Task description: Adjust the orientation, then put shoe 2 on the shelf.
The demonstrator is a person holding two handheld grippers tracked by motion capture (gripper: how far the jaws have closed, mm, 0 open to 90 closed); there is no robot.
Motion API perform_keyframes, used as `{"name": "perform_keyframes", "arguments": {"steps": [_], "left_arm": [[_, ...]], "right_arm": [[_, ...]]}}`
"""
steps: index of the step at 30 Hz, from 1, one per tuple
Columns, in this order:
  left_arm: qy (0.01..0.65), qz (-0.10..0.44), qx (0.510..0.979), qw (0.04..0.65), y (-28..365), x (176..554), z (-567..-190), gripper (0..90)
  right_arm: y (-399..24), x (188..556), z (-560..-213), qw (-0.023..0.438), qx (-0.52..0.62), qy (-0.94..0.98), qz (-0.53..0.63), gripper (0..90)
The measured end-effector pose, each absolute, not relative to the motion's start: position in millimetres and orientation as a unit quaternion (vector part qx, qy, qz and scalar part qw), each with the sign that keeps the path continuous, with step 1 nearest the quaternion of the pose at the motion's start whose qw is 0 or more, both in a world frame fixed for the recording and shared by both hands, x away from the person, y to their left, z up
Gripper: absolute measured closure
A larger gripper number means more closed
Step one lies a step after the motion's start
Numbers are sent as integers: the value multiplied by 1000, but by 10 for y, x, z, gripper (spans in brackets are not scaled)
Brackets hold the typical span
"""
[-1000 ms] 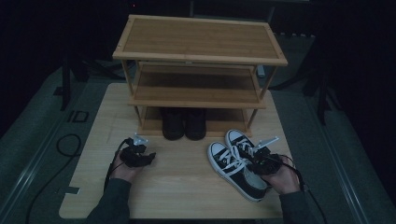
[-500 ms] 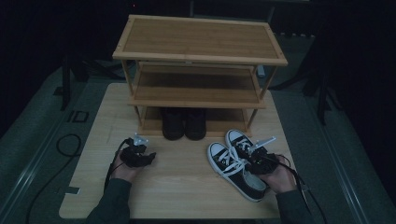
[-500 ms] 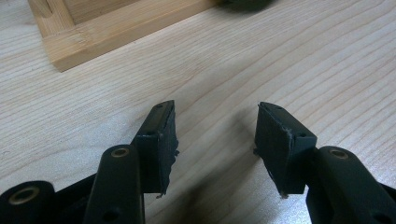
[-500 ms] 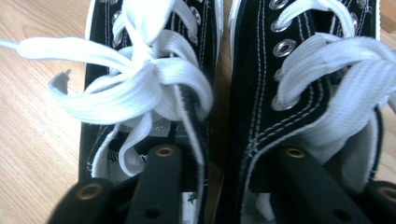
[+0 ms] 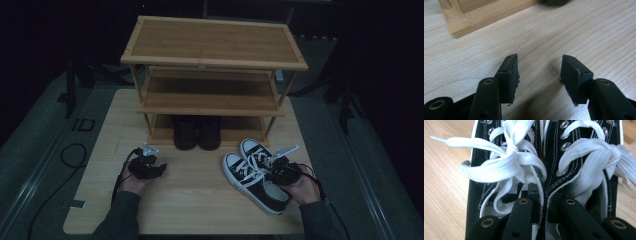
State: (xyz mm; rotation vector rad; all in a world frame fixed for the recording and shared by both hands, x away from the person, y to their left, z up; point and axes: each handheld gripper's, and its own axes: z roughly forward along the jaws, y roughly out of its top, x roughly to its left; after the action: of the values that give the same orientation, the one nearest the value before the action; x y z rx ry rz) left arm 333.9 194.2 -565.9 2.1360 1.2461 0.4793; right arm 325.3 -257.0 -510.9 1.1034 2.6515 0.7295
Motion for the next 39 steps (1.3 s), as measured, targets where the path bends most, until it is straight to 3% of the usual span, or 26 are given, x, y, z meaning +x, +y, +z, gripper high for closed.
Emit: {"name": "perform_keyframes", "arguments": {"steps": [11,39], "left_arm": [[471,182,807,307,1942,3336,-5661,486],[470,182,807,307,1941,3330,-5661,484]], "right_arm": [[-2665,3261,-5072,72,371,887,264,848],[-2676,3239,-4774,88,344,891,283,849]]}}
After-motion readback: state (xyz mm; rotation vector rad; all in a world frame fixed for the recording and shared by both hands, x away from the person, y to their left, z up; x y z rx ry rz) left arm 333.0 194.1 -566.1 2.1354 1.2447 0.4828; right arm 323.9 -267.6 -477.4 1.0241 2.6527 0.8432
